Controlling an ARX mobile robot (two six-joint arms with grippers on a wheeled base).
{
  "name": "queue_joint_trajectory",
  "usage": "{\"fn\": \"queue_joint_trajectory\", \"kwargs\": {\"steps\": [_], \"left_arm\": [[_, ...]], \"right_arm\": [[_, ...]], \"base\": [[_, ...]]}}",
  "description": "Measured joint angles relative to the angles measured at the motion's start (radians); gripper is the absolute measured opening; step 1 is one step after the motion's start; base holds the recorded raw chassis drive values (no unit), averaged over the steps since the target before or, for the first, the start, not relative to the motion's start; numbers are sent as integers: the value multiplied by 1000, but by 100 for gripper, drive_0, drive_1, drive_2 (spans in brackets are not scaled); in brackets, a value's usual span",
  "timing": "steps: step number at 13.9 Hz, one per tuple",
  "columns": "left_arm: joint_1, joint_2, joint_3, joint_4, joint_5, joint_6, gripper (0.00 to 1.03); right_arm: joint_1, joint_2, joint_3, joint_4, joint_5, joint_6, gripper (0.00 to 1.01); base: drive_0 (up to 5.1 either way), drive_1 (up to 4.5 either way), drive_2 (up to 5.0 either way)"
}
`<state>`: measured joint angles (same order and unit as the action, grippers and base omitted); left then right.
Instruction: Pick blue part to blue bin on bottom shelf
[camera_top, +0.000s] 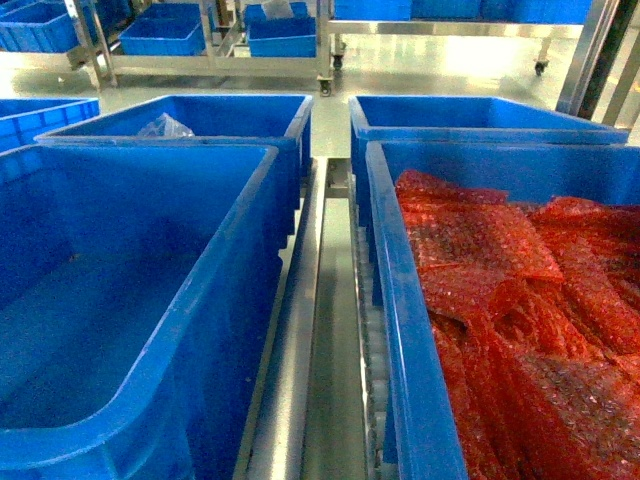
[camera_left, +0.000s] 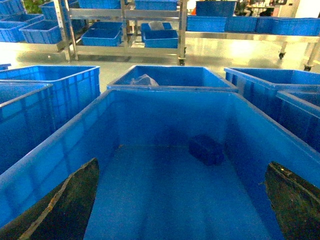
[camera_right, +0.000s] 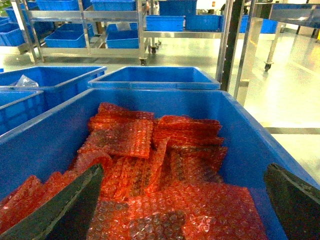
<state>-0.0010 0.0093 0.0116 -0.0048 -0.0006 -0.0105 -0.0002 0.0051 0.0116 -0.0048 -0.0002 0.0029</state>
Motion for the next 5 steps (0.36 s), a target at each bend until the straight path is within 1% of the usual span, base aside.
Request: {"fn": "queue_joint_trajectory", "kwargs": {"steps": [5], "left_arm": [[0, 0, 0, 0, 0, 0, 98]], "right_arm": [[0, 0, 0, 0, 0, 0, 98]], "base": [[0, 0, 0]]}}
